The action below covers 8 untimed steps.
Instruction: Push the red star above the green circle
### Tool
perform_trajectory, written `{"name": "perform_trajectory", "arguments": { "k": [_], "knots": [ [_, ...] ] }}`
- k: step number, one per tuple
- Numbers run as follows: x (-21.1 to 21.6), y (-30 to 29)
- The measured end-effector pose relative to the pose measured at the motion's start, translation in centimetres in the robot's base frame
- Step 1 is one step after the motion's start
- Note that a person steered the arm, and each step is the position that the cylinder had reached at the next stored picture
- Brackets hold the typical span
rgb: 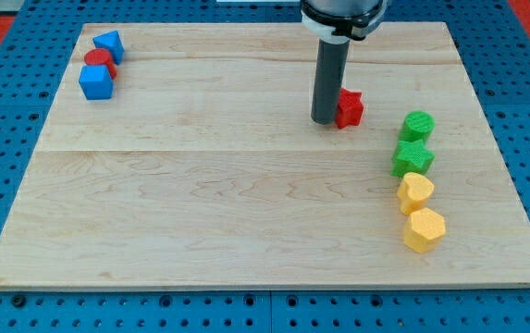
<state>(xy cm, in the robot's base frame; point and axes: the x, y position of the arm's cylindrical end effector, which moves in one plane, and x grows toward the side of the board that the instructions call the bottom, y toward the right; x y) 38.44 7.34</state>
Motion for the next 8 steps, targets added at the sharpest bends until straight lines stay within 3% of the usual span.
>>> {"name": "perform_trajectory", "arguments": {
  "k": [4,8],
  "knots": [
    [-4.1,5.1],
    [-4.2,7.1]
  ]
}}
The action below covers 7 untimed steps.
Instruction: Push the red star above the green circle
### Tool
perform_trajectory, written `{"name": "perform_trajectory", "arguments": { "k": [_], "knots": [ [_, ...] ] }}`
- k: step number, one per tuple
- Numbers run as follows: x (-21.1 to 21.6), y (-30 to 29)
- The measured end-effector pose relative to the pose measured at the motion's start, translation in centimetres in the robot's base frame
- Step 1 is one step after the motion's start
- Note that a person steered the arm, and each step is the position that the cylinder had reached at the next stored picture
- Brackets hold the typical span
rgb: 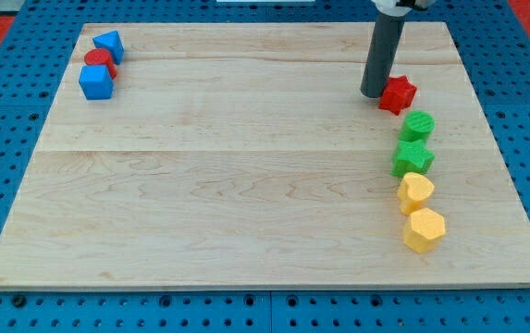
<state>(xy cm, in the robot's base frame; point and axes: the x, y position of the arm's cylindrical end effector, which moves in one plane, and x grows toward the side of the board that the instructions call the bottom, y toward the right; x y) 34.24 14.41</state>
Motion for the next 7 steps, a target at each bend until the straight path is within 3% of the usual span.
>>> {"name": "perform_trajectory", "arguments": {
  "k": [3,5,7],
  "knots": [
    [1.5,0.2],
    [-0.7,1.0],
    [1.3,1.4]
  ]
}}
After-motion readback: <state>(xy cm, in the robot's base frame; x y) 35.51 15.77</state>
